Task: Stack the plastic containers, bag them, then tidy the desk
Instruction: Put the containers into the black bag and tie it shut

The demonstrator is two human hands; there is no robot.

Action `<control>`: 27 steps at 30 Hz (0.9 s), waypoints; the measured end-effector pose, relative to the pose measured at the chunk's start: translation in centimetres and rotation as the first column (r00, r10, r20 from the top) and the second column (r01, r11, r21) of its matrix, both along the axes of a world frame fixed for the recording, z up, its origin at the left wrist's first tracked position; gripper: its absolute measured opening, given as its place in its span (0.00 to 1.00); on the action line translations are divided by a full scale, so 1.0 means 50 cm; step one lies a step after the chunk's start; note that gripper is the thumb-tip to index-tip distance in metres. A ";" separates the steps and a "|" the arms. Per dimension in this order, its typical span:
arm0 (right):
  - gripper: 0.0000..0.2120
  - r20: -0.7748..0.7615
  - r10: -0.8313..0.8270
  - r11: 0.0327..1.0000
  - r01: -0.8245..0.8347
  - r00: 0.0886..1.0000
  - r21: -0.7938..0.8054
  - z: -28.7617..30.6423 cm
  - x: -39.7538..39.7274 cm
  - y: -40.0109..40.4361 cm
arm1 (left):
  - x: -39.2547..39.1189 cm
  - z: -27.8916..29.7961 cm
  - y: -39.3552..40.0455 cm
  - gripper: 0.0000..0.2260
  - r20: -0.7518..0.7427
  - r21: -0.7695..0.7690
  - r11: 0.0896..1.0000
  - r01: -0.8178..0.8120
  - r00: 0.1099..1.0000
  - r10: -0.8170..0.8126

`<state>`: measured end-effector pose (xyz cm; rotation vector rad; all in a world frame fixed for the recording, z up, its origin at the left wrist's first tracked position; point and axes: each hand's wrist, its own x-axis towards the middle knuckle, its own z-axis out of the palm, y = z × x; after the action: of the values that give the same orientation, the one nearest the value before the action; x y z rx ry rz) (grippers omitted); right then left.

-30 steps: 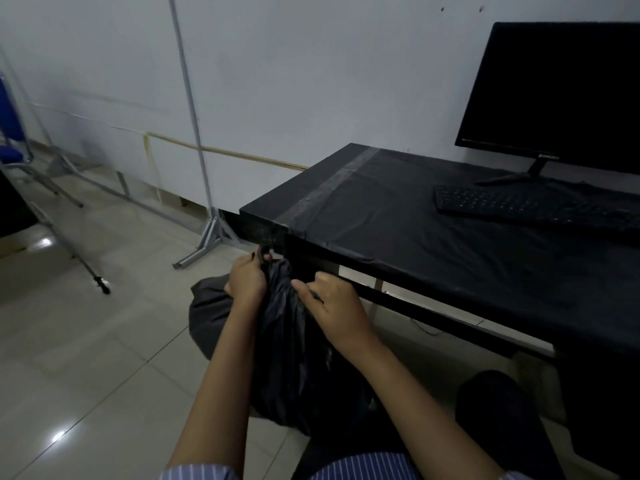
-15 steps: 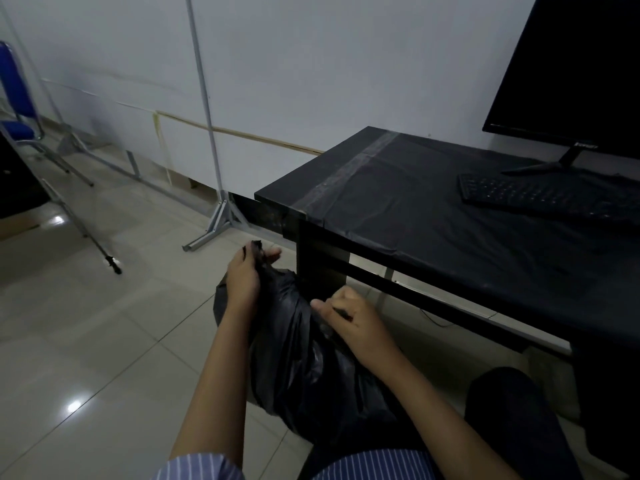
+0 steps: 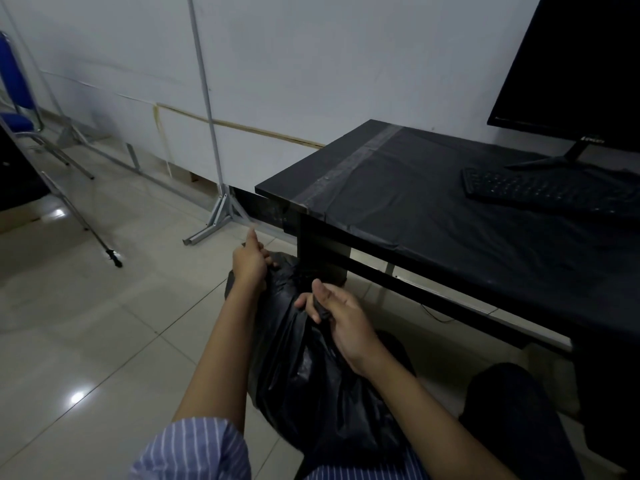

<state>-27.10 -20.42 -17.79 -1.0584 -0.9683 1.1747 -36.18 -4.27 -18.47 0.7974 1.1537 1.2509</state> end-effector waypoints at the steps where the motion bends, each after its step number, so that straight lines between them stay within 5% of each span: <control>1: 0.20 0.024 -0.017 1.000 0.017 1.000 0.012 -0.003 -0.003 0.001 | -0.001 -0.003 0.012 0.19 -0.038 0.012 1.000 -0.028 0.999 0.028; 7: 0.20 0.159 0.023 0.999 -0.027 0.987 0.022 -0.016 -0.021 0.004 | -0.051 -0.030 0.089 0.23 -0.295 0.166 0.971 -0.171 0.931 0.214; 14: 0.22 0.247 0.112 0.991 -0.091 0.962 -0.097 -0.053 -0.029 0.006 | -0.109 -0.081 0.103 0.21 -0.298 0.099 0.964 -0.246 0.917 0.264; 18: 0.21 0.306 0.091 0.988 -0.047 0.948 -0.149 -0.071 -0.032 0.028 | -0.113 -0.031 0.053 0.20 -0.015 0.134 0.990 0.047 0.999 -0.045; 20: 0.21 0.383 0.022 0.989 0.035 0.924 -0.142 -0.078 -0.033 0.051 | -0.116 0.007 0.026 0.23 0.055 0.164 0.938 0.306 0.946 -0.318; 23: 0.23 0.444 0.029 0.986 0.048 0.895 -0.160 -0.061 -0.029 0.071 | -0.117 0.022 0.002 0.30 -0.016 0.223 0.792 0.568 0.815 -0.580; 27: 0.16 0.214 0.018 0.980 0.026 0.977 -0.199 -0.034 -0.013 0.080 | -0.100 0.017 -0.020 0.26 -0.312 0.193 0.681 0.706 0.703 -0.640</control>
<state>-27.77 -16.41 -19.47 -1.3708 -1.0278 1.1902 -41.17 -5.28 -17.62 1.4730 0.7060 0.7057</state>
